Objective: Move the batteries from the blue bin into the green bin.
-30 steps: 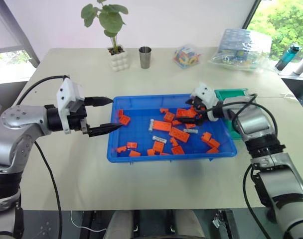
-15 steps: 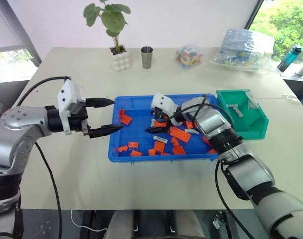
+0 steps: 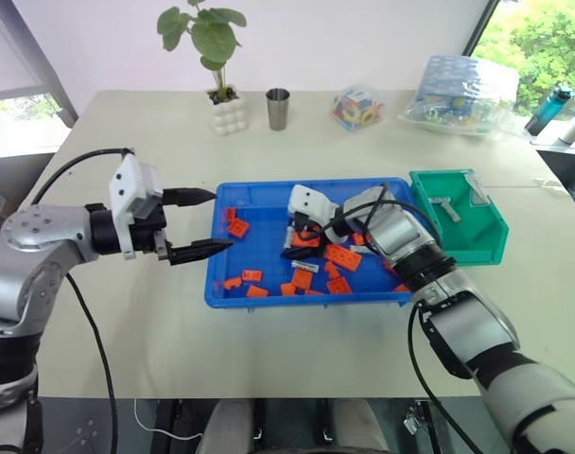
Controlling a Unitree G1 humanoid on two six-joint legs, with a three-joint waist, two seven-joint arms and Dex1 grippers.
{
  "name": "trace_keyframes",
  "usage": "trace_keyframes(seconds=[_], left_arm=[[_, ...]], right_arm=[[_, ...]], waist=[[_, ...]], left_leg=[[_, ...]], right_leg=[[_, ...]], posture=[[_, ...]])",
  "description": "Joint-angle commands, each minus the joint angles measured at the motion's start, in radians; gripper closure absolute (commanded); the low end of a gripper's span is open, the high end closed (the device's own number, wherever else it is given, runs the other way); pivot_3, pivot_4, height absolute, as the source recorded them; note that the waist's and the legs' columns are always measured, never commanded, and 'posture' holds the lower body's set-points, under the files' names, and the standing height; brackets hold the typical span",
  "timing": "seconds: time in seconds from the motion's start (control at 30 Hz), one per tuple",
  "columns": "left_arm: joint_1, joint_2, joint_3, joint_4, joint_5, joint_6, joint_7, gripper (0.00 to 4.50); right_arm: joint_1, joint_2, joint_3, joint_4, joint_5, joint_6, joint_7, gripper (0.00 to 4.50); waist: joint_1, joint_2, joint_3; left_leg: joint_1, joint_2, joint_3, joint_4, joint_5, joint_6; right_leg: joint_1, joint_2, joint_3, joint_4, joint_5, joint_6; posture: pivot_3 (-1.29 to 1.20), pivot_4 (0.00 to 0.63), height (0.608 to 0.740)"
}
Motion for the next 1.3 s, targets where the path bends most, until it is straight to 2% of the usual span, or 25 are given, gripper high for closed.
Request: trace_keyframes(seconds=[0.03,0.1,0.13,0.3,0.5,0.7,0.87,1.0,1.07,1.17,1.3], left_arm=[[-0.021,0.014,0.02,-0.012,-0.004,-0.005,-0.005,0.0],[-0.026,0.013,0.014,-0.011,-0.006,-0.004,-0.01,0.0],[-0.027,0.012,0.012,-0.011,-0.007,-0.004,-0.012,0.0],[-0.04,-0.002,0.002,-0.01,-0.014,0.001,-0.013,0.0],[-0.027,-0.025,-0.004,-0.028,-0.036,0.017,-0.016,0.0],[-0.044,-0.074,-0.021,-0.025,-0.044,0.01,-0.006,0.0],[-0.075,-0.091,-0.039,-0.007,-0.035,0.012,-0.016,0.0],[-0.097,-0.095,-0.05,0.011,-0.028,0.009,-0.023,0.0],[-0.105,-0.097,-0.053,0.018,-0.027,0.004,-0.029,0.0],[-0.118,-0.102,-0.059,0.026,-0.027,0.005,-0.032,0.0],[-0.12,-0.108,-0.063,0.014,-0.031,0.011,-0.029,0.0]], right_arm=[[-0.004,0.01,-0.013,-0.024,-0.003,-0.008,-0.01,1.3],[0.0,0.006,-0.02,-0.045,0.002,0.003,-0.008,2.18],[0.002,0.004,-0.025,-0.057,0.007,0.012,-0.008,2.22],[-0.003,-0.042,-0.135,-0.223,0.073,0.134,-0.032,2.22],[0.019,-0.272,-0.355,-0.447,0.168,0.344,-0.042,2.22],[0.146,-0.558,-0.506,-0.44,0.177,0.384,-0.061,2.22],[0.259,-0.638,-0.567,-0.401,0.171,0.362,-0.122,2.22],[0.323,-0.654,-0.58,-0.394,0.176,0.341,-0.155,2.22],[0.334,-0.647,-0.587,-0.401,0.192,0.349,-0.167,1.2],[0.345,-0.658,-0.566,-0.403,0.174,0.312,-0.185,0.05],[0.283,-0.648,-0.56,-0.457,0.209,0.322,-0.175,0.05]], waist=[[-0.001,0.0,0.0],[-0.001,0.0,0.0],[-0.001,0.0,0.0],[0.003,0.0,0.0],[0.011,0.0,0.001],[0.009,0.0,0.001],[0.0,0.001,0.001],[0.005,0.001,0.002],[0.006,0.001,0.002],[0.007,0.001,0.002],[0.007,0.001,0.002]], left_leg=[[0.0,0.0,0.0,0.0,0.0,0.0],[0.0,0.0,0.0,0.0,0.0,0.0],[0.0,0.0,0.0,0.0,0.0,0.0],[0.0,0.0,0.0,0.0,0.0,0.0],[-0.001,-0.001,-0.001,0.0,0.0,0.0],[-0.001,-0.001,-0.001,-0.001,-0.001,0.001],[0.0,0.002,0.003,-0.001,0.0,0.001],[0.001,0.002,0.003,0.0,0.0,0.0],[0.001,0.002,0.003,0.0,0.0,0.0],[0.001,0.002,0.003,0.0,0.0,0.0],[0.001,0.002,0.003,0.0,0.0,0.0]], right_leg=[[0.0,0.0,0.0,0.0,0.0,0.0],[0.0,0.0,0.0,0.0,0.0,0.0],[0.0,0.0,0.0,0.0,0.0,0.0],[0.0,0.0,0.0,0.0,0.0,0.0],[0.001,-0.001,-0.001,-0.001,0.0,0.0],[0.001,-0.002,0.0,-0.002,0.0,0.0],[0.001,0.0,0.001,-0.003,0.0,0.0],[0.001,0.0,0.001,-0.002,0.0,0.0],[0.001,0.0,0.002,-0.002,0.0,0.0],[0.001,0.0,0.002,-0.002,0.0,0.0],[0.001,0.0,0.002,-0.002,0.0,0.0]], posture=[[0.0,0.15,0.716],[0.0,0.15,0.716],[0.0,0.15,0.716],[0.0,0.15,0.716],[0.0,0.15,0.716],[0.0,0.15,0.716],[0.0,0.15,0.716],[0.0,0.15,0.716],[0.0,0.15,0.716],[0.0,0.15,0.716],[0.0,0.15,0.716]])
